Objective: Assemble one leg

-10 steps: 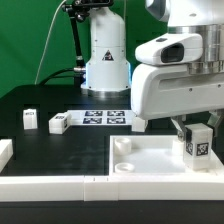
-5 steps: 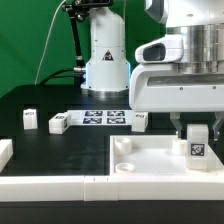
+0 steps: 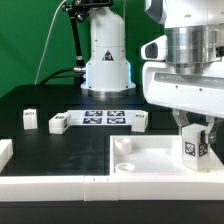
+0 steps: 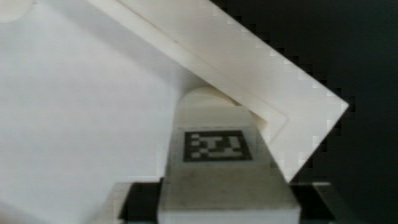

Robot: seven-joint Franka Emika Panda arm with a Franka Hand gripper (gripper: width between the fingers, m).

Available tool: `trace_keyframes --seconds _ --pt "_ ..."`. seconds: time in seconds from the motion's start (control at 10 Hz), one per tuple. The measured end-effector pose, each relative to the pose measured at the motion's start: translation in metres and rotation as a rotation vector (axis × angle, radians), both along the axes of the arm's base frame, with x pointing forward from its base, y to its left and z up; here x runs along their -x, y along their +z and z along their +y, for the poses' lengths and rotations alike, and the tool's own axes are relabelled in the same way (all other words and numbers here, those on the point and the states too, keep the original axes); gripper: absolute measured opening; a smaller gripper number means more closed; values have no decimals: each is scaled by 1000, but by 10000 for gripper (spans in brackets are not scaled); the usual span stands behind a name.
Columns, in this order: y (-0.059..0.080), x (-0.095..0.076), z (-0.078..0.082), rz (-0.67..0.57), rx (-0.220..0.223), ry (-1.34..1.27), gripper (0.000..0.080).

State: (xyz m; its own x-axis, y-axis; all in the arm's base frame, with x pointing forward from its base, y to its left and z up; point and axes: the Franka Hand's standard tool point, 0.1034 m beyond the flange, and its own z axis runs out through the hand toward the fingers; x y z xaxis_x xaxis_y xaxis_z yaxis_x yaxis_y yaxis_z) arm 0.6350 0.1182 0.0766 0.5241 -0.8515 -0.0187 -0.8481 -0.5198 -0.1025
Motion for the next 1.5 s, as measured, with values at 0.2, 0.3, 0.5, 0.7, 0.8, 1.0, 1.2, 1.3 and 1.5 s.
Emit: trace_keyframes --seconds 0.2,0.3,0.5,0.7,0.8,1.0,1.2,1.3,1.5 --pt "0 0 0 10 -19 -121 292" --pt "0 0 0 9 -18 -100 292" --pt "-1 1 1 14 -10 -3 455" --pt "-1 2 1 4 6 202 578" --pt "-1 2 1 -4 14 320 637" --pt "-1 3 5 -15 31 508 646" --pt "0 1 5 -28 55 708 649" --pt "0 1 6 -32 62 776 649" --pt "0 1 6 -38 90 948 649"
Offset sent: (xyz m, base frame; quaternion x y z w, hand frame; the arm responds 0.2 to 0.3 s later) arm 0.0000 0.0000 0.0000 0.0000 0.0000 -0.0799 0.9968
